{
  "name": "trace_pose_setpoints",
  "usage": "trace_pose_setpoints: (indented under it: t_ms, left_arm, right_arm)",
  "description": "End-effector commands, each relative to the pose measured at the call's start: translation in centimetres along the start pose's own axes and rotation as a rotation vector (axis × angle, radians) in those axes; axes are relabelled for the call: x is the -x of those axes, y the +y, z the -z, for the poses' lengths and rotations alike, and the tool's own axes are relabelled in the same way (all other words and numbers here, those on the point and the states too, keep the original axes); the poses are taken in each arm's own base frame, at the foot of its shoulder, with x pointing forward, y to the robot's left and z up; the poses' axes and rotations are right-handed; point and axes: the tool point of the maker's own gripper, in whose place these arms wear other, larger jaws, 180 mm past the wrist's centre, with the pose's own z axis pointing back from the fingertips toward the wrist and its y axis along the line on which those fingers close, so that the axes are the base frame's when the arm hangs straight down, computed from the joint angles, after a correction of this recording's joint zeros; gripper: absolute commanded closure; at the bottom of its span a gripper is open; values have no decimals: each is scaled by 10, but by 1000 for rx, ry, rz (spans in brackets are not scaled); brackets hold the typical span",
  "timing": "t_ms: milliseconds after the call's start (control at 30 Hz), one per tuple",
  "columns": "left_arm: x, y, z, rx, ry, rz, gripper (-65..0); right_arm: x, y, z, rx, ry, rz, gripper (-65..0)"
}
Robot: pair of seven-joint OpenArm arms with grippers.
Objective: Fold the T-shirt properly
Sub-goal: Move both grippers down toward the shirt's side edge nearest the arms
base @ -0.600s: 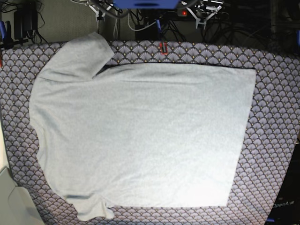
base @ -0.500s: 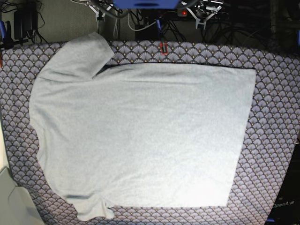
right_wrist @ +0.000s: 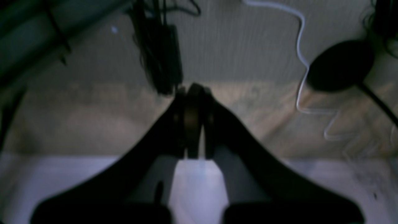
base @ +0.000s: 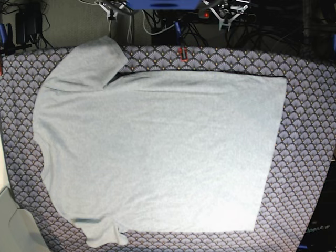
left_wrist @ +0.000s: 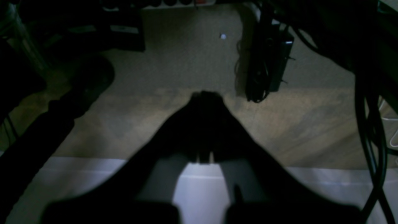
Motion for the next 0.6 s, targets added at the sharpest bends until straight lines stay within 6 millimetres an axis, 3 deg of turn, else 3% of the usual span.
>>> trace_pose_setpoints:
  t_ms: [0, 267, 367, 500, 567]
  left_arm:
    - [3, 3, 0, -3, 5, 2, -4]
    - [4, 2, 0, 0, 6, 4, -3]
    - [17, 3, -1, 0, 14, 6, -3]
    - [23, 20, -10, -23, -55, 23, -3]
    - [13, 28, -23, -32, -132, 40, -3]
  right_arm:
    - [2, -4, 0, 16, 11, 1, 0]
    - [3, -4, 0, 16, 15, 1, 0]
    - [4, -4, 0, 17, 11, 7, 0]
    - [16, -9, -5, 24, -33, 4, 0]
    - [16, -11, -16, 29, -106, -1, 0]
